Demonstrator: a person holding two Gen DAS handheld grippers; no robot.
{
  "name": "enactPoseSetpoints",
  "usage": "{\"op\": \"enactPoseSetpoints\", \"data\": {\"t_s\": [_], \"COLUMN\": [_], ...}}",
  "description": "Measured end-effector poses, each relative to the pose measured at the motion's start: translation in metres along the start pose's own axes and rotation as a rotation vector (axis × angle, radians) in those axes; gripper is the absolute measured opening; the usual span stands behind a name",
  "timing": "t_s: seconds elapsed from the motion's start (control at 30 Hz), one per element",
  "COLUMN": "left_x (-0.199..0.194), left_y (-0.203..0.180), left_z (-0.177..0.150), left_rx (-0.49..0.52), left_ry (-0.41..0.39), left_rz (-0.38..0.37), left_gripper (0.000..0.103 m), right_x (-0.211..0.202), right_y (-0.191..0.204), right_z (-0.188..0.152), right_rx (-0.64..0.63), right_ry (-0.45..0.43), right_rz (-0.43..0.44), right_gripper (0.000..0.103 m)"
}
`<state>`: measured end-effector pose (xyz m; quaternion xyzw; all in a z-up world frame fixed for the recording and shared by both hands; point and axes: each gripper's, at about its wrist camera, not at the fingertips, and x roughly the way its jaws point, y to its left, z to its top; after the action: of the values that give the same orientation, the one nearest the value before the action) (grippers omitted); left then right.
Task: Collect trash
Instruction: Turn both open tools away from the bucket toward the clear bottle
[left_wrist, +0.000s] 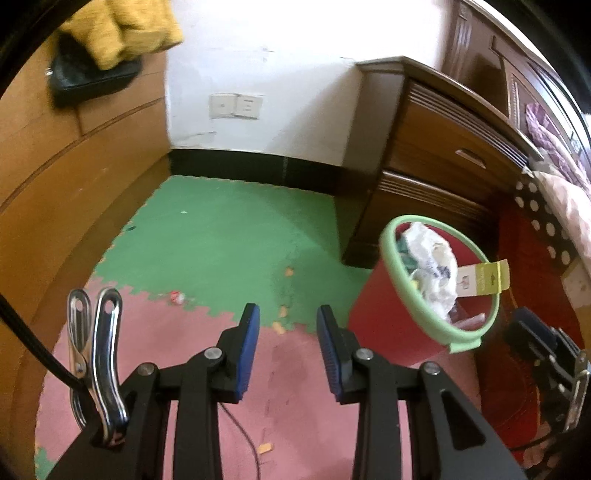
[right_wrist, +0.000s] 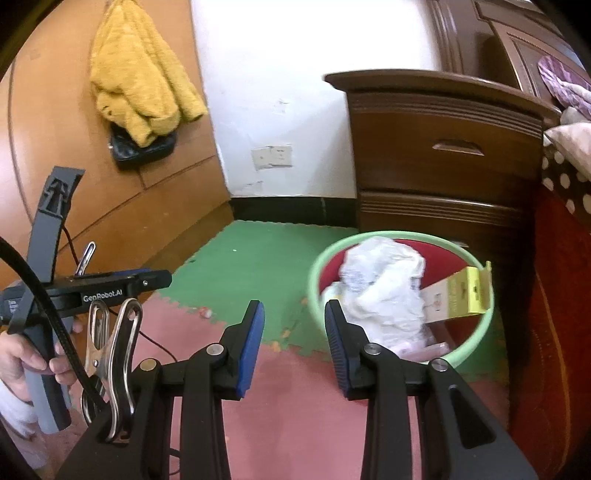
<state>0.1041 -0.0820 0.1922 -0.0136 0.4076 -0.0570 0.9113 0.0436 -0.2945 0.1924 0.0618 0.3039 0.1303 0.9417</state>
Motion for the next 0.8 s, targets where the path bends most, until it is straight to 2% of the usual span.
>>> {"op": "enactPoseSetpoints", "data": {"t_s": [0.1,0.33,0.63,0.8], "left_x": [-0.021,-0.066,-0.118,-0.125], "left_y": [0.017,0.052,0.095,0.119], "left_z": [-0.01,-0.034,-0.051,-0.055], "left_rx": [-0.01,-0.065,-0.115,-0.151], "left_ry": [-0.009,-0.025,-0.069,-0.079], "left_rz": [0.032,0.052,0.064,0.091], "left_gripper": [0.033,0.033,0.033,0.033], "right_x": [-0.009,-0.03,-0.036,-0.033], "right_y": [0.021,0.073,0.126,0.144], "right_z": [-0.002,-0.012,-0.015,-0.009], "right_rx": [-0.013,-0.025,-0.013,-0.018], "right_ry": [-0.006,0.003,0.079,0.114], "right_rz": [0.018,0.069,0.123,0.128], "right_gripper": [0.035,0.035,0.035,0.035]}}
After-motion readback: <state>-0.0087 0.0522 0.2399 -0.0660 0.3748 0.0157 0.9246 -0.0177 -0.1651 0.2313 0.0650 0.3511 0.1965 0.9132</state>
